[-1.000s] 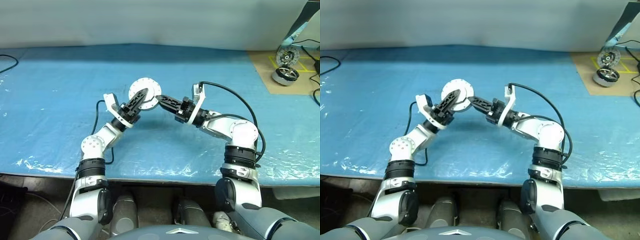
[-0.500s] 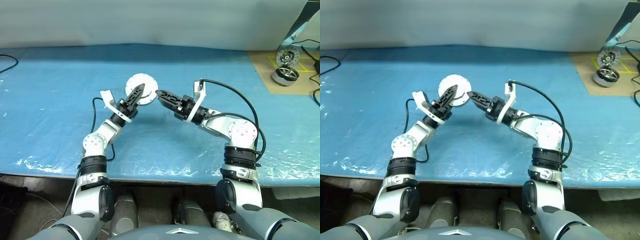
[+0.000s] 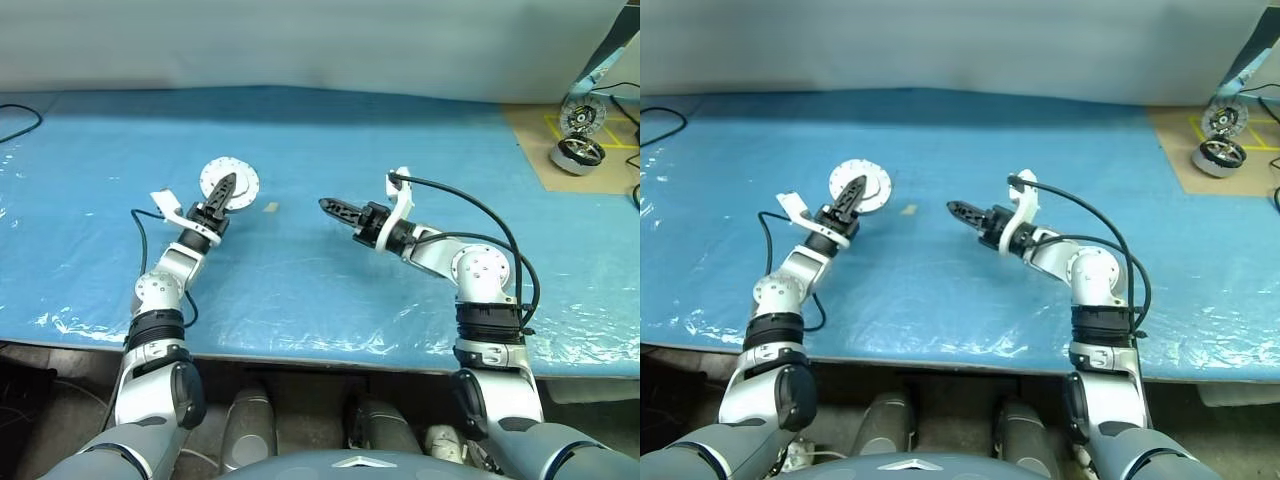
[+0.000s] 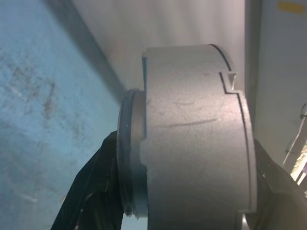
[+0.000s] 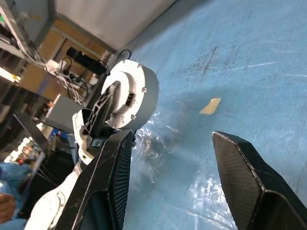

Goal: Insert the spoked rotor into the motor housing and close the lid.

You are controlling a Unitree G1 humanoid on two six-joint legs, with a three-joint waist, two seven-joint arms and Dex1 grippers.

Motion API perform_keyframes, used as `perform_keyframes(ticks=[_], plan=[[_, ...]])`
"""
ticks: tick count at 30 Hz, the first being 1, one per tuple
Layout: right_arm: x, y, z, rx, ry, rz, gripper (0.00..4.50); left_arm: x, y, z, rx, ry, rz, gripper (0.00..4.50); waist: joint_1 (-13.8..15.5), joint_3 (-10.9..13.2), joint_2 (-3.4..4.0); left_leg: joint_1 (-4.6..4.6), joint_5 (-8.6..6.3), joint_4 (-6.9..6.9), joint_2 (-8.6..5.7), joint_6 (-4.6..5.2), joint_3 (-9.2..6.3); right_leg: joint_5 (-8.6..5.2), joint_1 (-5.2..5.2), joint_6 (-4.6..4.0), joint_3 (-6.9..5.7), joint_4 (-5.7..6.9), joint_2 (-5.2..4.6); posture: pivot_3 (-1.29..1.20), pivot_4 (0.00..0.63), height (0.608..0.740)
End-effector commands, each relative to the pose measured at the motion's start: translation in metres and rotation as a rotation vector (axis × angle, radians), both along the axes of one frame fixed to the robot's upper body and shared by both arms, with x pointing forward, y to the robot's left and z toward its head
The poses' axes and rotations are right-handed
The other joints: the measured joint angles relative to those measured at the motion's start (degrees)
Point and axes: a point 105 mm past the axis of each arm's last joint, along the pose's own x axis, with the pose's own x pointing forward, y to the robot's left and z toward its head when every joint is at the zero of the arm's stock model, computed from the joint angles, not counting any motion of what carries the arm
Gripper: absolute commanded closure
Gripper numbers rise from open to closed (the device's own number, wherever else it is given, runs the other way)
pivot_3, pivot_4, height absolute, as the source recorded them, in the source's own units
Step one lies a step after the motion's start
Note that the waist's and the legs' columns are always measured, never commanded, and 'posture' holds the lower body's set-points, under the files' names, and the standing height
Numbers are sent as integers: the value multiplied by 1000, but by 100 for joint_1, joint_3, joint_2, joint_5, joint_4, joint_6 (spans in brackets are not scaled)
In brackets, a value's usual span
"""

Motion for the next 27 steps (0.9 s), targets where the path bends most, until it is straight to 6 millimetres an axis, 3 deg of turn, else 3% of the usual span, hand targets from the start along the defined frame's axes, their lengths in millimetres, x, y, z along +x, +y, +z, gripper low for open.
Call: perform_keyframes(ticks=[1,12,18,22,27], plan=[[11,-9,6,-98,-104,-98,1747,10,6,13,36,-37,58,1973,-4,1,-1,0,0,1,0,0,-1,0,0,0,-1,1,0,0,150,740],[21,-24,-13,-212,-131,-211,1747,18,28,-12,147,59,182,1973,-15,1,-2,-1,0,3,1,0,-2,0,0,0,-1,4,1,0,150,740],[21,-22,-17,-237,-128,-213,1695,21,36,-23,188,127,212,117,-19,1,-1,42,0,9,1,0,-3,0,35,-1,2,17,-3,0,150,740],[21,-20,-17,-242,-130,-198,1695,21,53,-33,275,194,272,52,-64,1,-1,93,0,2,5,0,-2,-3,73,-1,14,15,-3,0,150,740],[17,-15,-19,-252,-139,-163,1695,14,77,-30,346,183,325,52,-145,1,-1,103,0,-7,5,0,-2,-3,74,-2,26,13,-3,0,150,740]])
